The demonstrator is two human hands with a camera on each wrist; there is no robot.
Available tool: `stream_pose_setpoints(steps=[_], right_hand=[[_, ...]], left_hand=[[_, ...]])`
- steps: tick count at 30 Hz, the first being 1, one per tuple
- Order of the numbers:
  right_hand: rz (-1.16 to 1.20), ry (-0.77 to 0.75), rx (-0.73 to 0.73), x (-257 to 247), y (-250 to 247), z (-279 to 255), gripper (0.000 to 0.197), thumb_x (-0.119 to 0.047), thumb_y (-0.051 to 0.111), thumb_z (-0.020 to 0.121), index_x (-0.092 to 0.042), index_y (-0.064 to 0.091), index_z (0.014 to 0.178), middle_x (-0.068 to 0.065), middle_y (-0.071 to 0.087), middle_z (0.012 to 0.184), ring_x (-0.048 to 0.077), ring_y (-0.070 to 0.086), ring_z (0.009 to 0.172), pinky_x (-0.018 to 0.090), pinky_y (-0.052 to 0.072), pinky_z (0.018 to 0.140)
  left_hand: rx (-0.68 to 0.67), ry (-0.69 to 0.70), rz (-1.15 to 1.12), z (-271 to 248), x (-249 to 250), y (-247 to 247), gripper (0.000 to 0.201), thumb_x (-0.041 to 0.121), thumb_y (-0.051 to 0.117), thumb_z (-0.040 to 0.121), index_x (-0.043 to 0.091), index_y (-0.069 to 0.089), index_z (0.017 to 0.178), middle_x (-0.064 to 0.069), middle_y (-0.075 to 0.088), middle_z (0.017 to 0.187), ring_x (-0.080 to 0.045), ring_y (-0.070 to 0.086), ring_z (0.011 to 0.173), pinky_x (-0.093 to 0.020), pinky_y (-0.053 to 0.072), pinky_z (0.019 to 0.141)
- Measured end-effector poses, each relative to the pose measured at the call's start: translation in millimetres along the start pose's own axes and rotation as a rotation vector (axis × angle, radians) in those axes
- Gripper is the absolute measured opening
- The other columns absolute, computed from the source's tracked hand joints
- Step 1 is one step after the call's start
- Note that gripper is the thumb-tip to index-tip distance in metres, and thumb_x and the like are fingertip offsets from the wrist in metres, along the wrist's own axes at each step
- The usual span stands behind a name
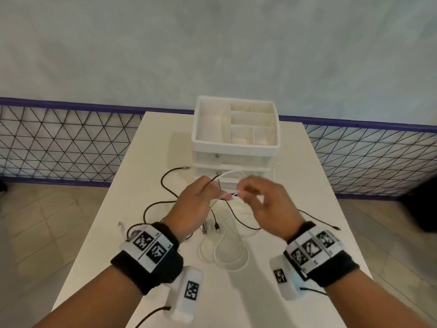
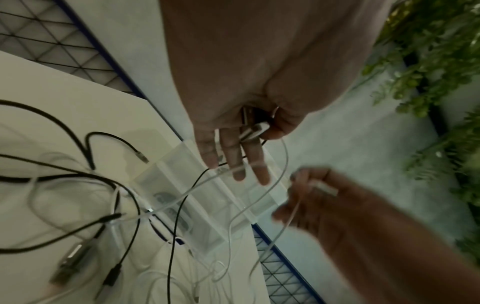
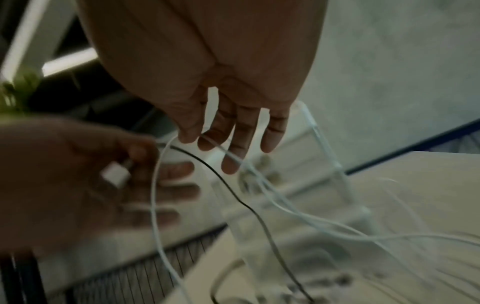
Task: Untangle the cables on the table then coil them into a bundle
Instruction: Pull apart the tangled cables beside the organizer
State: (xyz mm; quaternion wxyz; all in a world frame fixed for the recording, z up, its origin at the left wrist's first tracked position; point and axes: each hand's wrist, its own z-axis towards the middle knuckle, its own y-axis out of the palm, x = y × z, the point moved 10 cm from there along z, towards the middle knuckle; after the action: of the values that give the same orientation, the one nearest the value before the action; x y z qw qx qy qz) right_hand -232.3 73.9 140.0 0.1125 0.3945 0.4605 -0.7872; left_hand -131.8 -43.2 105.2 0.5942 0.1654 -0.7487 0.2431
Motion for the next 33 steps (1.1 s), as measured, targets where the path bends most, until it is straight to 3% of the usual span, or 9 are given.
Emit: stream_pose_setpoints(steps=[3, 6, 13, 16, 20, 22, 26, 30, 33], right_hand=[[0.129, 0.027, 0.137, -28, -41, 27, 0.009, -0.016, 0.063, 0.095, -0.023, 0.065, 0.089, -0.001, 0.060, 0.073, 0.007, 0.052, 0.053, 0.023, 0.044, 0.052], [0.139, 0.105, 0.336, -16, -88, 37, 0.015, -0.019, 0.067, 0.092, -0.030, 0.068, 0.083, -0.006, 0.058, 0.070, 0.001, 0.041, 0.046, 0.006, 0.031, 0.046], [0.140, 0.353, 0.820, 59, -174, 14, 0.011, -0.031, 0.069, 0.086, -0.033, 0.068, 0.075, -0.005, 0.051, 0.066, 0.013, 0.043, 0.057, 0.027, 0.040, 0.059], [0.035, 0.411, 0.763, 82, -168, 13, 0.011, -0.037, 0.067, 0.087, -0.030, 0.068, 0.078, 0.001, 0.057, 0.072, 0.018, 0.049, 0.063, 0.030, 0.042, 0.062], [-0.375, 0.626, 0.283, 124, -139, 13, 0.031, -0.038, 0.061, 0.093, -0.016, 0.066, 0.072, 0.005, 0.064, 0.075, 0.025, 0.060, 0.075, 0.030, 0.044, 0.067], [-0.582, 0.752, 0.101, 146, -139, 3, 0.034, -0.039, 0.057, 0.096, -0.012, 0.074, 0.087, 0.015, 0.071, 0.095, 0.035, 0.065, 0.094, 0.037, 0.052, 0.080], [-0.348, 0.813, 0.233, 133, -159, 4, 0.041, -0.044, 0.050, 0.098, -0.010, 0.070, 0.088, 0.009, 0.069, 0.076, 0.028, 0.067, 0.070, 0.041, 0.057, 0.077], [-0.059, 0.548, 0.572, 84, -200, 34, 0.032, -0.043, 0.052, 0.093, -0.015, 0.066, 0.083, 0.004, 0.073, 0.075, 0.025, 0.072, 0.065, 0.044, 0.060, 0.074], [-0.092, 0.515, 0.443, 94, -192, 49, 0.020, -0.032, 0.056, 0.092, -0.020, 0.068, 0.102, 0.005, 0.076, 0.096, 0.027, 0.075, 0.076, 0.044, 0.061, 0.073]], left_hand=[[-0.029, 0.071, -0.036, 2, 14, 13, 0.030, 0.028, 0.041, 0.104, 0.008, 0.047, 0.082, -0.005, 0.058, 0.057, -0.014, 0.061, 0.055, -0.031, 0.040, 0.067], [-0.041, 0.061, -0.102, 10, 7, 2, 0.028, 0.021, 0.042, 0.105, 0.003, 0.048, 0.083, 0.008, 0.039, 0.050, -0.016, 0.042, 0.048, -0.030, 0.040, 0.057], [-0.164, -0.199, -0.054, 4, -42, -37, 0.028, 0.020, 0.044, 0.104, 0.006, 0.058, 0.084, 0.002, 0.033, 0.059, -0.013, 0.038, 0.048, -0.021, 0.043, 0.049], [-0.134, -0.290, -0.209, 1, -52, -45, 0.024, 0.022, 0.046, 0.104, 0.010, 0.054, 0.085, 0.003, 0.032, 0.061, -0.008, 0.024, 0.046, -0.019, 0.026, 0.038], [0.022, -0.270, -0.316, 6, -43, -78, 0.024, 0.023, 0.044, 0.104, 0.007, 0.057, 0.091, 0.003, 0.032, 0.063, -0.006, 0.024, 0.046, -0.017, 0.019, 0.039], [0.105, -0.242, -0.337, 7, -37, -102, 0.026, 0.026, 0.046, 0.103, 0.008, 0.059, 0.089, 0.005, 0.032, 0.062, -0.006, 0.025, 0.047, -0.018, 0.019, 0.040], [0.167, -0.150, -0.057, 6, -22, -121, 0.037, 0.040, 0.062, 0.093, 0.016, 0.044, 0.072, 0.005, 0.026, 0.058, -0.011, 0.021, 0.048, -0.024, 0.021, 0.042], [0.196, -0.152, 0.099, 6, -20, -105, 0.046, 0.044, 0.056, 0.096, 0.019, 0.034, 0.065, 0.005, 0.027, 0.054, -0.014, 0.019, 0.047, -0.026, 0.019, 0.046], [0.180, -0.211, -0.013, 6, -24, -87, 0.044, 0.041, 0.050, 0.100, 0.020, 0.033, 0.065, 0.008, 0.027, 0.050, -0.011, 0.016, 0.044, -0.021, 0.016, 0.042]])
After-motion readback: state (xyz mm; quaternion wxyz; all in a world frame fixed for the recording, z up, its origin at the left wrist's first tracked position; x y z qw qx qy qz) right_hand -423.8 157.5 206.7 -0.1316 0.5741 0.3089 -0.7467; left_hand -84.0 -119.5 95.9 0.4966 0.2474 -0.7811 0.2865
